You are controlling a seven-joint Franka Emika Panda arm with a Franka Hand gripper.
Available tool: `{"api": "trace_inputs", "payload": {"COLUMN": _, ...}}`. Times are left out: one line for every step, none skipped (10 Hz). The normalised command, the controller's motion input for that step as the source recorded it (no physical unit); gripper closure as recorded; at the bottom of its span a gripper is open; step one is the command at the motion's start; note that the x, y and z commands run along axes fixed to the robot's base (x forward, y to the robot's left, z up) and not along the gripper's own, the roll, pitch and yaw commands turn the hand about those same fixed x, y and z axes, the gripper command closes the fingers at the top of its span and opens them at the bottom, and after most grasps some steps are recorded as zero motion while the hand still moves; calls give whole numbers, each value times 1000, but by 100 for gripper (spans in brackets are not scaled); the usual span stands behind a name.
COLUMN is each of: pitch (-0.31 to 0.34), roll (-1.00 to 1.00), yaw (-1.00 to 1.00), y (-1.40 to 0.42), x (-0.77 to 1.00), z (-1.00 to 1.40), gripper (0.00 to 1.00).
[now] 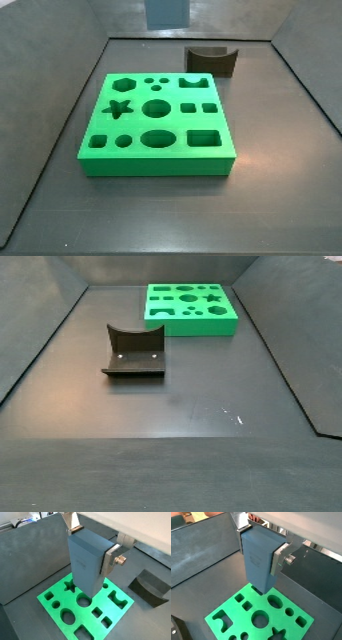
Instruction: Insert the rectangle object.
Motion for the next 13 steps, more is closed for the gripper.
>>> {"api": "trace_inputs", "payload": {"pitch": -113, "roll": 49, "yaw": -71, "y": -520, "x": 860, "z": -1000, "gripper": 100}}
{"api": "trace_inputs", "payload": {"pitch": -109, "roll": 50, "yaw": -71, "y": -514, "x": 871, "z": -1000, "gripper": 100}}
{"api": "trace_inputs", "payload": {"pitch": -99, "roll": 50, "yaw": -71, "y": -509, "x": 877, "z": -1000, "gripper": 100}}
{"api": "trace_inputs", "payload": {"pitch": -73, "roll": 69, "yaw": -69, "y": -509, "x": 880, "z": -1000, "gripper": 100}}
{"api": "trace_inputs", "payload": {"pitch": 0, "roll": 159, "yaw": -80, "y": -409, "x": 820, "z": -946, "gripper": 100}}
{"api": "trace_inputs", "payload": {"pitch": 51, "roll": 256, "yaw": -106, "y": -309, "x": 749, "z": -734, "gripper": 100}}
{"api": "trace_inputs", "payload": {"pitch": 194, "roll": 263, "yaw": -6, "y": -89, "x": 443, "z": -597, "gripper": 100}}
{"api": "trace_inputs", "payload": {"pitch": 116, "roll": 84, "yaw": -14, "y": 0, "x": 386, "z": -354, "gripper": 100}}
{"api": "trace_inputs", "payload": {"pitch": 136, "roll": 189, "yaw": -6, "y": 0, "x": 320, "z": -394, "gripper": 100}}
{"api": "trace_inputs", "payload": {"pitch": 160, "roll": 264, "yaw": 0, "y": 0, "x": 171, "z": -371, "gripper": 100}}
{"api": "trace_inputs", "payload": {"pitch": 176, "roll": 281, "yaw": 0, "y": 0, "x": 63, "z": -320, "gripper": 100}}
{"api": "trace_inputs", "payload": {"pitch": 169, "roll": 304, "yaw": 9, "y": 0, "x": 0, "z": -297, "gripper": 100}}
{"api": "trace_inputs", "payload": {"pitch": 157, "roll": 297, "yaw": 11, "y": 0, "x": 0, "z": -306, "gripper": 100}}
